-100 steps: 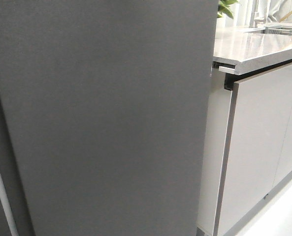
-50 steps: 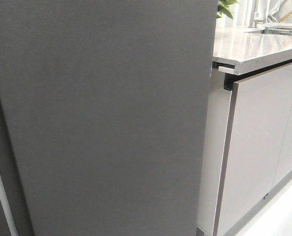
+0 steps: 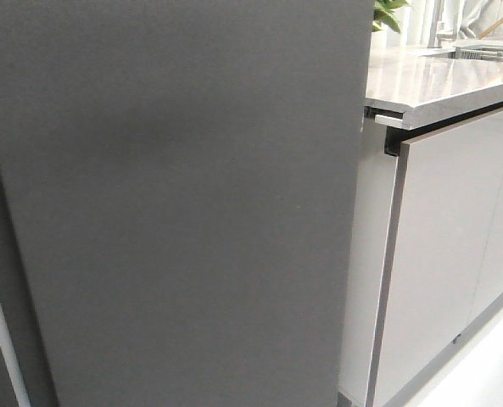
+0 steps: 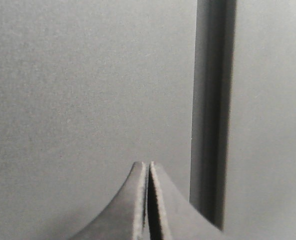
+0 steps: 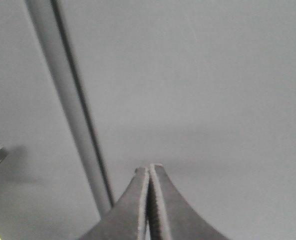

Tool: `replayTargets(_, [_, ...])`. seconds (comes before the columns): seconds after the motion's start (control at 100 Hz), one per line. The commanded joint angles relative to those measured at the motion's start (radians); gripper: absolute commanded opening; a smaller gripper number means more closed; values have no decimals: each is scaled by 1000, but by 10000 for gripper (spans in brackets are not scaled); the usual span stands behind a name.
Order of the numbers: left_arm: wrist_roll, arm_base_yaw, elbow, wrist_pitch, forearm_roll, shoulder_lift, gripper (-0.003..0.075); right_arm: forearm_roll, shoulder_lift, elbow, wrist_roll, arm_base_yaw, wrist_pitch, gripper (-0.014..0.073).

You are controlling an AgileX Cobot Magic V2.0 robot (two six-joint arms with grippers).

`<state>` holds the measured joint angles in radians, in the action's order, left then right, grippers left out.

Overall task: Close fridge door
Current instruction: 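Keep pushing the door with both grippers until it seals shut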

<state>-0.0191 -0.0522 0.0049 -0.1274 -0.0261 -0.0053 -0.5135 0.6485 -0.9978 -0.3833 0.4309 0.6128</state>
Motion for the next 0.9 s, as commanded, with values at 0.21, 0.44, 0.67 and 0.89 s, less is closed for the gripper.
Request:
replayTargets(0.21, [-4, 4, 35, -73, -4, -10, -20, -14, -276, 237, 11, -4, -166, -43])
replayTargets(0.44, [-4, 4, 35, -73, -4, -10, -20, -19, -312, 246, 11, -4, -166, -45])
replayTargets(0.67, [-4, 4, 35, -73, -4, -10, -20, -19, -312, 246, 11, -4, -166, -44])
replayTargets(0.89, [-4, 4, 35, -73, -4, -10, -20, -19, -312, 246, 11, -4, -166, -45])
